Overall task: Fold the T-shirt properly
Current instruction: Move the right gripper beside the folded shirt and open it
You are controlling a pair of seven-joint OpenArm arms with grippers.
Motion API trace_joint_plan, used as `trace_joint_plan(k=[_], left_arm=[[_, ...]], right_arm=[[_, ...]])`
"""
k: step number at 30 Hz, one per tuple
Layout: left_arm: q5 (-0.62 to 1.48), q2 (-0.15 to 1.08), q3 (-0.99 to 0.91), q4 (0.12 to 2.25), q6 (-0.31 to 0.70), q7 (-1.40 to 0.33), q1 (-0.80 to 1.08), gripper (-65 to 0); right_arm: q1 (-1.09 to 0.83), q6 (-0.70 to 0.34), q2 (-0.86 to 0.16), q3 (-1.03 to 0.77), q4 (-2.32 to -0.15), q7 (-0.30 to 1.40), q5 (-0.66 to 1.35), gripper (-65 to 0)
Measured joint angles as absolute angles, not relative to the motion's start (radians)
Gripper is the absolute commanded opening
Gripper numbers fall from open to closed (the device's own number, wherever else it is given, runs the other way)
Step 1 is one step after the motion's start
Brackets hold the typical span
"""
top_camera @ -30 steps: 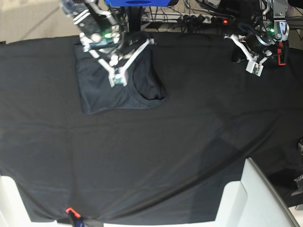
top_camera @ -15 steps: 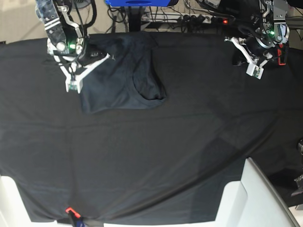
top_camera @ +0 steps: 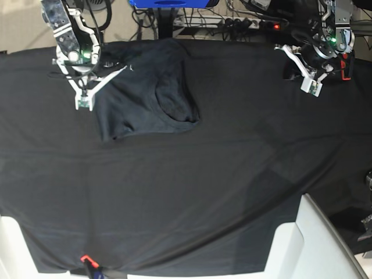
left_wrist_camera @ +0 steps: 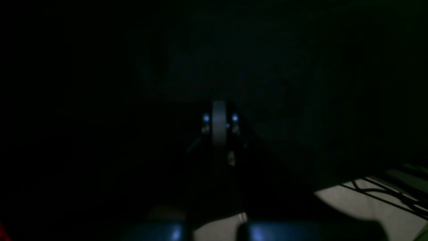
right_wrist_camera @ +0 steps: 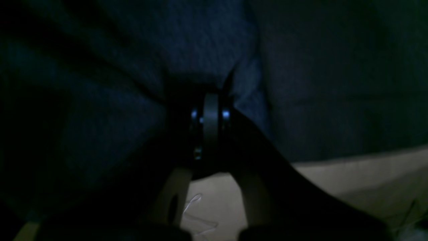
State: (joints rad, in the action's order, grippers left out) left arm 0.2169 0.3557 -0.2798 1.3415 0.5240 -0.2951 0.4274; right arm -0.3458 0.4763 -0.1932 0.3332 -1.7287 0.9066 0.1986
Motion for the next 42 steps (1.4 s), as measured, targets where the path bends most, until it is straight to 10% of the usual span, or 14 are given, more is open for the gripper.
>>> trace_joint_plan(k=[6, 33, 42], left_arm=[[0.216, 0.357, -0.279, 1.342, 0.524, -0.299, 0.427, -65.0], [0.217, 0.355, -0.281, 1.341, 0.524, -0.295, 0.433, -65.0], [0.217, 0.329, -0.278, 1.374, 0.523, -0.318, 0.434, -65.0]], right_arm=[[-0.337, 0.463, -0.191, 0.342, -1.972, 1.023, 0.204, -64.2], [0.086, 0.351, -0.188, 0.385, -1.272, 0.815, 0.21, -64.2], [0.006, 0.358, -0.201, 0.339, -1.528, 0.85, 0.204, -64.4]])
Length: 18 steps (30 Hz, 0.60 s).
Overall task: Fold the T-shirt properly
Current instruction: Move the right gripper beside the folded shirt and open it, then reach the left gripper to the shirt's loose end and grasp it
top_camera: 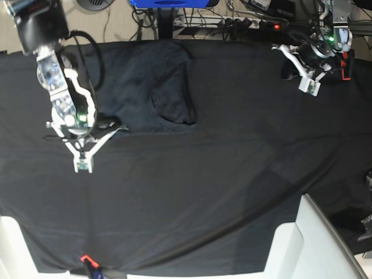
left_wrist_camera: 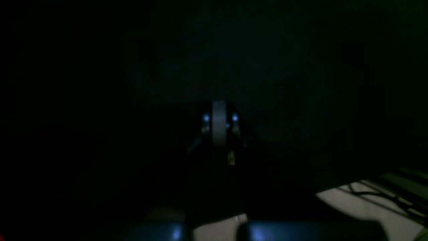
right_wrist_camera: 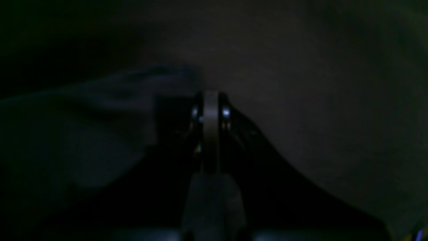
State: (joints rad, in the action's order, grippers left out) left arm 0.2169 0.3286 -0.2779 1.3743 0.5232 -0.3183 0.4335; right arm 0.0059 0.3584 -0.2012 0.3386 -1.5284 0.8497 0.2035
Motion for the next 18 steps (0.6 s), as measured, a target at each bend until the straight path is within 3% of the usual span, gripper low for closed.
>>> trace_joint_plan(k=[3, 7, 10, 15, 16, 18], left_arm=[[0.223, 0.3, -0.277, 1.484, 0.543, -0.448, 0.434, -65.0], [0.236, 0.255, -0.277, 1.668, 0.701, -0.609, 0.415, -65.0], [0.235, 0.188, -0.278, 1.724, 0.699, -0.787, 0.363, -62.9], [0.285, 0.107, -0.28, 1.638, 0.69, -0.884, 0.294, -3.9], [0.357, 0.1, -0.279, 1.589, 0.69, -0.883, 0.286, 0.0], [0.482, 0.1, -0.275, 1.47, 0.693, -0.89, 0.264, 0.0]], right_arm=[[-0.056, 0.361, -0.224, 0.333, -1.691, 0.855, 0.2, -64.4], [-0.134, 0.362, -0.212, 0.225, -1.757, 0.856, 0.198, -64.1], [-0.147, 0.353, -0.207, 0.192, -1.738, 0.857, 0.203, -64.1], [-0.169, 0.354, -0.21, 0.181, -1.694, 0.855, 0.203, -64.1], [-0.178, 0.355, -0.212, 0.18, -1.689, 0.856, 0.202, -64.2], [-0.195, 0.355, -0.213, 0.181, -1.688, 0.856, 0.202, -64.2]])
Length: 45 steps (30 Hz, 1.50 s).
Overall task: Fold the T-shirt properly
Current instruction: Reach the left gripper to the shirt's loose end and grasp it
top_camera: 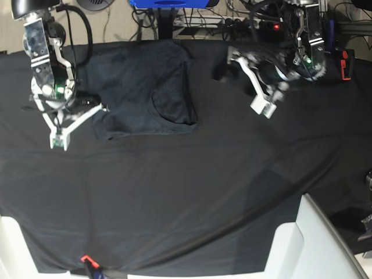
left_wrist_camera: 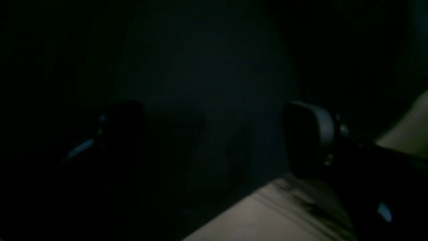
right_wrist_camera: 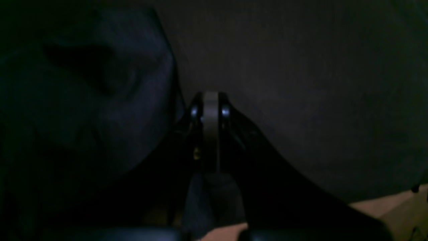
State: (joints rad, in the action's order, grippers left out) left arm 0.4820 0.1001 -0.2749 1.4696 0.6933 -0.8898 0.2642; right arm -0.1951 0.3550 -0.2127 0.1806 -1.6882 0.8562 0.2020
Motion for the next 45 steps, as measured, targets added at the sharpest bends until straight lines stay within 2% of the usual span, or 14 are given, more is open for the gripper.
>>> trace_joint_plan(k=[3, 10, 22, 41, 43, 45], left_arm=[[0.609, 0.126, -0.234, 1.356, 0.705, -0.86, 0.219, 0.0], [0.64, 0.097, -0.066, 1.303, 0.708, -0.742, 0.219, 0.0], [0.658, -0.01, -0.049, 1.188, 0.716, -0.728, 0.16, 0.0], [0.638, -0.013, 0.096, 1.005, 0.742, -0.665, 0.012, 0.0], [0.634, -0.014, 0.1, 0.991, 0.742, -0.664, 0.0, -9.7], [0.626, -0.014, 0.1, 0.965, 0.733, -0.661, -0.015, -22.9]], right_arm=[[-0.207, 0.353, -0.212, 0.183, -1.688, 0.856, 0.203, -64.2], [-0.209, 0.354, -0.212, 0.183, -1.688, 0.856, 0.203, -64.2], [-0.231, 0.353, -0.212, 0.187, -1.688, 0.85, 0.203, -64.2], [-0.244, 0.351, -0.212, 0.183, -1.687, 0.852, 0.203, -64.2], [-0.244, 0.351, -0.212, 0.183, -1.687, 0.853, 0.202, -64.2], [-0.244, 0.351, -0.212, 0.183, -1.687, 0.852, 0.202, -64.2]])
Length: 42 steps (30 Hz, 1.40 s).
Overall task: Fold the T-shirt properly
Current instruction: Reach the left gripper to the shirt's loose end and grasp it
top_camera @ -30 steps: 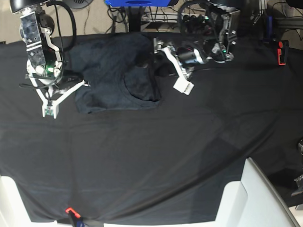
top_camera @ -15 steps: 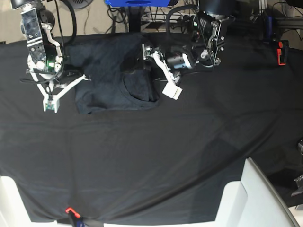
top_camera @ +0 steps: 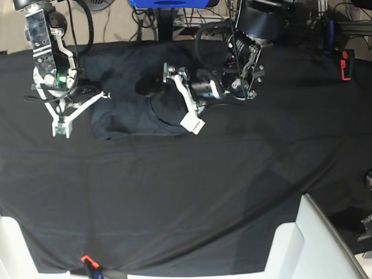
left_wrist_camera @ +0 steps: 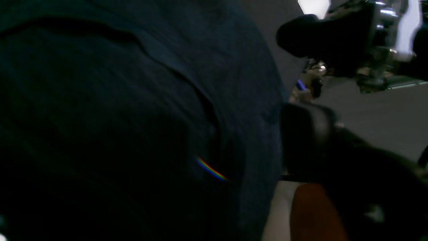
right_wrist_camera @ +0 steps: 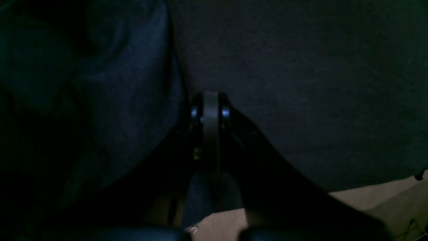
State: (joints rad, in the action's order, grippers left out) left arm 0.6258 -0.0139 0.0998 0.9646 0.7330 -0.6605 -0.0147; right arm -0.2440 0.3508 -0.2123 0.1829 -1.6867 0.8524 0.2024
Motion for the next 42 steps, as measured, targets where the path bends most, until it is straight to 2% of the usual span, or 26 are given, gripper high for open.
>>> trace_joint_plan(k=[5, 6, 7, 16, 21, 28, 35, 38, 42], left_arm=[[0.58, -0.013, 0.115, 0.925, 0.73, -0.693, -0.041, -55.3], [0.58, -0.012, 0.128, 0.921, 0.726, -0.69, -0.046, -63.4], [0.58, -0.009, 0.147, 0.921, 0.722, -0.688, -0.051, -65.0], [0.58, 0.004, 0.25, 0.974, 0.688, -0.725, -0.074, -65.0], [0.565, 0.102, 0.343, 1.123, 0.688, -0.831, -0.079, -65.0], [0.561, 0.198, 0.5, 1.148, 0.689, -0.906, -0.205, -65.0], [0.561, 0.27, 0.753, 1.144, 0.692, -0.924, -0.363, -65.0], [0.558, 0.271, 0.852, 1.143, 0.692, -0.915, -0.438, -65.0], [0.55, 0.257, 0.949, 1.143, 0.691, -0.906, -0.524, -65.0]], right_arm=[[-0.244, 0.35, -0.212, 0.183, -1.687, 0.826, 0.203, -64.2], [-0.245, 0.351, -0.212, 0.183, -1.687, 0.807, 0.202, -64.2], [-0.245, 0.351, -0.213, 0.183, -1.687, 0.804, 0.202, -64.2], [-0.245, 0.35, -0.212, 0.182, -1.687, 0.8, 0.203, -64.2], [-0.245, 0.356, -0.223, 0.18, -1.687, 0.8, 0.203, -64.2], [-0.247, 0.358, -0.217, 0.18, -1.687, 0.8, 0.203, -64.2], [-0.247, 0.358, -0.215, 0.18, -1.686, 0.804, 0.202, -64.2], [-0.247, 0.44, -0.214, 0.18, -1.686, 0.804, 0.202, -64.2], [-0.247, 0.501, -0.215, 0.181, -1.686, 0.804, 0.203, -64.2]])
